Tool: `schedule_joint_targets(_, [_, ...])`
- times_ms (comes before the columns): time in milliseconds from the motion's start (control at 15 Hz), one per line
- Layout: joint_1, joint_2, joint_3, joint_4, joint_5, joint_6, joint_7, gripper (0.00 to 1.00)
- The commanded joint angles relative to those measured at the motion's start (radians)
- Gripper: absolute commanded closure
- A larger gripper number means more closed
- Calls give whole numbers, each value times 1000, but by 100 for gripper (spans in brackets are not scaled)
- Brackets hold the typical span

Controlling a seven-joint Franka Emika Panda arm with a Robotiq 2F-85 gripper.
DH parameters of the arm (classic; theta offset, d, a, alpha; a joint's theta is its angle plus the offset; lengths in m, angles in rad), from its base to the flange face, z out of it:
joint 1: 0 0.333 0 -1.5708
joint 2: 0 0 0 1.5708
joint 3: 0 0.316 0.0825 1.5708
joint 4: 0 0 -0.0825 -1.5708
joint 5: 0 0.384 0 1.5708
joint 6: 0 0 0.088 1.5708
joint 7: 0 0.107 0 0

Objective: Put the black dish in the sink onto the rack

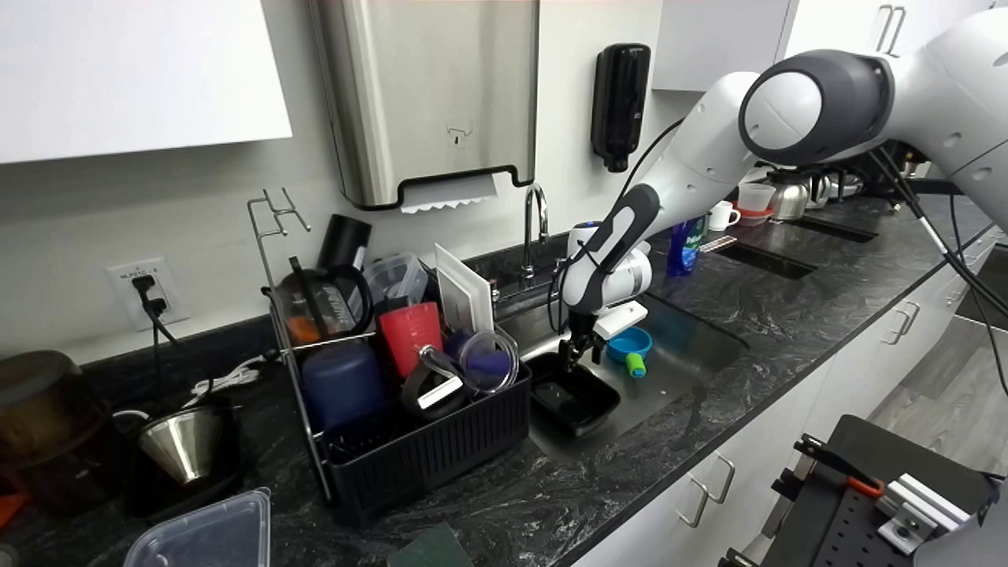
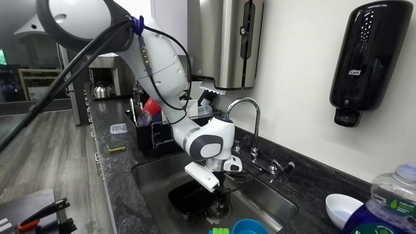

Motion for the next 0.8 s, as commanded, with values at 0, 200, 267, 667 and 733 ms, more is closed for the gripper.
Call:
schedule_joint_targets(0, [-32, 20, 31, 34, 21, -29, -43, 0])
schedule_joint_targets(200, [-37, 29, 36, 57, 21, -29, -44, 0])
schedule_joint_targets(267, [-38, 33, 37, 66, 21, -29, -44, 0])
schedule_joint_targets(667, [-44, 49, 42, 98, 22, -27, -50, 0])
schedule_joint_targets(733, [-44, 53, 43, 102, 22, -27, -51, 0])
